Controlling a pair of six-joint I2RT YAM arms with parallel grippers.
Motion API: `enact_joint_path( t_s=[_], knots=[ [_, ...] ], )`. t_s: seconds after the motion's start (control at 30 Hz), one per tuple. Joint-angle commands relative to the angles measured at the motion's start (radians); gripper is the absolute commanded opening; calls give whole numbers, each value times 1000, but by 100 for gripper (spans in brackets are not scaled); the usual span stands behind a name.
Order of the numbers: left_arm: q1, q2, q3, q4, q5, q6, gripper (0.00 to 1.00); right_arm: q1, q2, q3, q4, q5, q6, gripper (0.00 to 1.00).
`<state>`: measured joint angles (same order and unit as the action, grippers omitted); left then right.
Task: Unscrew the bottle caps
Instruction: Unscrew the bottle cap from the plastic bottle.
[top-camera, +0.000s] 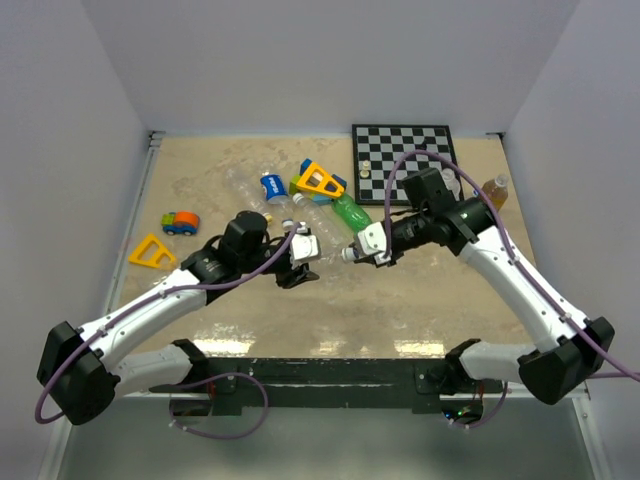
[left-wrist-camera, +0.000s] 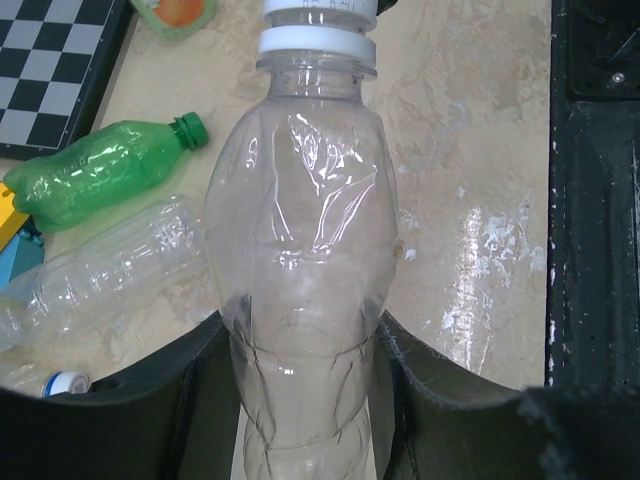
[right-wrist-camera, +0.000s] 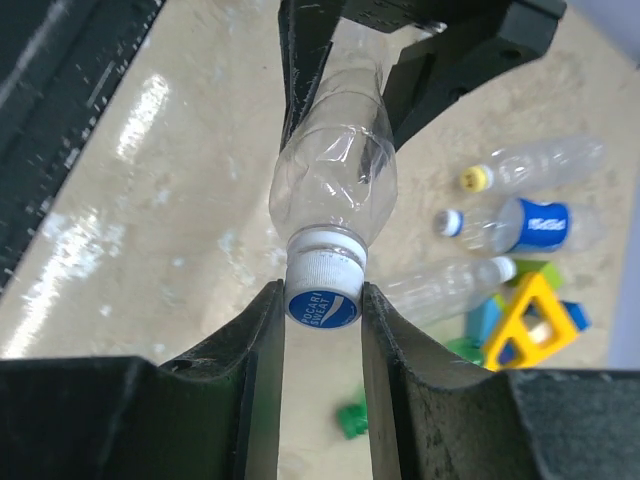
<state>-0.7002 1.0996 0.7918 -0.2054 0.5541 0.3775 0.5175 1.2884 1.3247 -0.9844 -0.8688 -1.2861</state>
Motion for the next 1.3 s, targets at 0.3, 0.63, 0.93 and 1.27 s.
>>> enact_joint_path(
  t_s=[0.3,0.63,0.93,1.27],
  knots=[
    [-1,-17,3,35,49,17,0,-7,-78,-59,148,31,25,43],
    [-2,-17,4,32,44,17,0,-7,-70,31,87,7,391,74],
    [-2,-14,7,35,50,11,0,-7,-178,-127,297,43,991,76],
    [-2,-14,6,34,44,11,0,-7,-113,-137,362,76,1064,67]
  ],
)
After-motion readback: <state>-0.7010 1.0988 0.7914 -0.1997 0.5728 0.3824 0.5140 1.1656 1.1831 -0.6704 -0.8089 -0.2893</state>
